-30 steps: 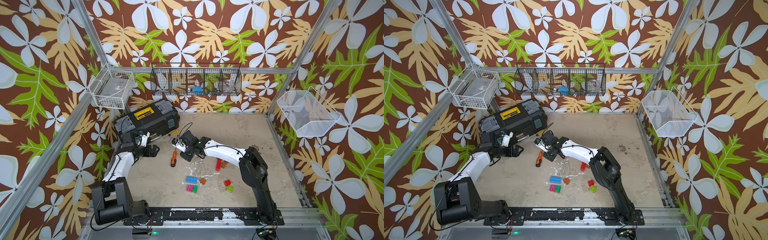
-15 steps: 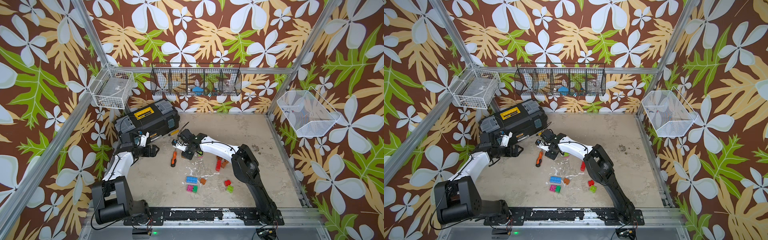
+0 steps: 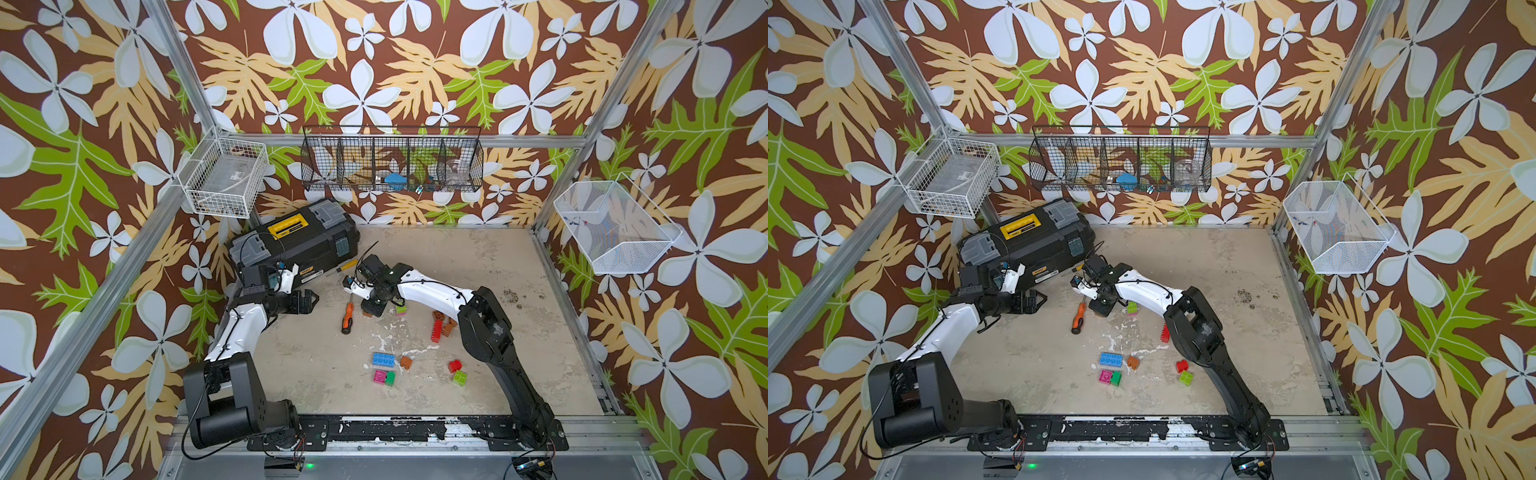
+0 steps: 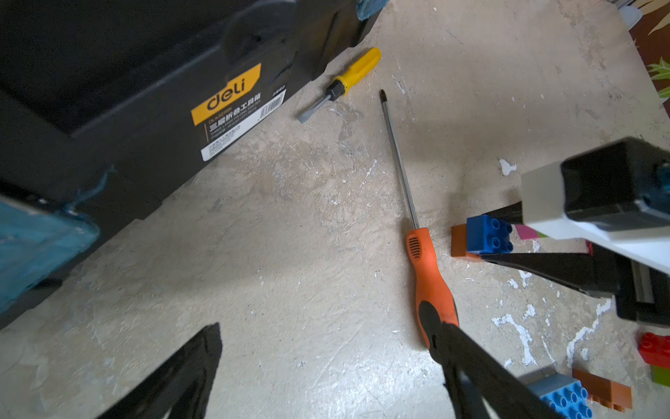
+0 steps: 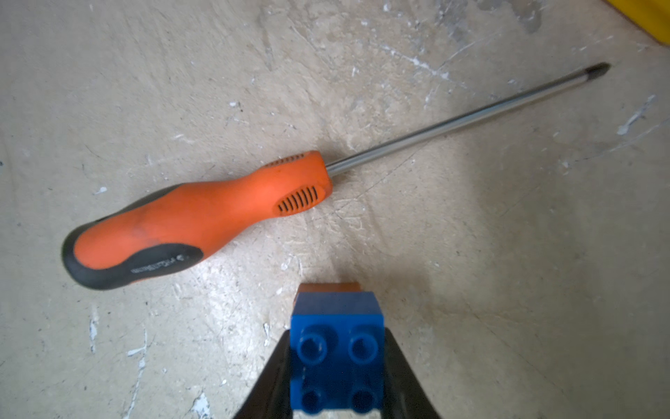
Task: Assemble the letter h with lego
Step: Assemble the lego brick with the lego brick.
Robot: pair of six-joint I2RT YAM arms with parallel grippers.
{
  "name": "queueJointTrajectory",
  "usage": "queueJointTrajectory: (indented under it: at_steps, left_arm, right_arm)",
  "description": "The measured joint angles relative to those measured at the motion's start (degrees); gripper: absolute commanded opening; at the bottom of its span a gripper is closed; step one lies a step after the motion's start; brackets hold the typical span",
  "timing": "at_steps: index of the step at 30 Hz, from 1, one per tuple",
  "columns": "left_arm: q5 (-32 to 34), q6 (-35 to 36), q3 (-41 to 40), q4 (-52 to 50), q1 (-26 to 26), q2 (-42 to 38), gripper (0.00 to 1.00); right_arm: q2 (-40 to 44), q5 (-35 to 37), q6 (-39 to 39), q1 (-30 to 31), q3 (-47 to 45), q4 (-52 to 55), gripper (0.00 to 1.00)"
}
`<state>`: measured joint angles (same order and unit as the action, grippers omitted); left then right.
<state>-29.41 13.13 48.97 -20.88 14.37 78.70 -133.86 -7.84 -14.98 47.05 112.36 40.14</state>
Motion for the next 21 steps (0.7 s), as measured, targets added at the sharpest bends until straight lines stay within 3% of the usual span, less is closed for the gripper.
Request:
queueJointTrajectory:
  at_steps: [21]
  left_arm:
    - [-0.66,0.04,0.0,-0.39,0.0,0.46,0.96]
  right_arm:
    - [1.77,-0.09,1.11,-0.44,-3.3,-0.39,0.32]
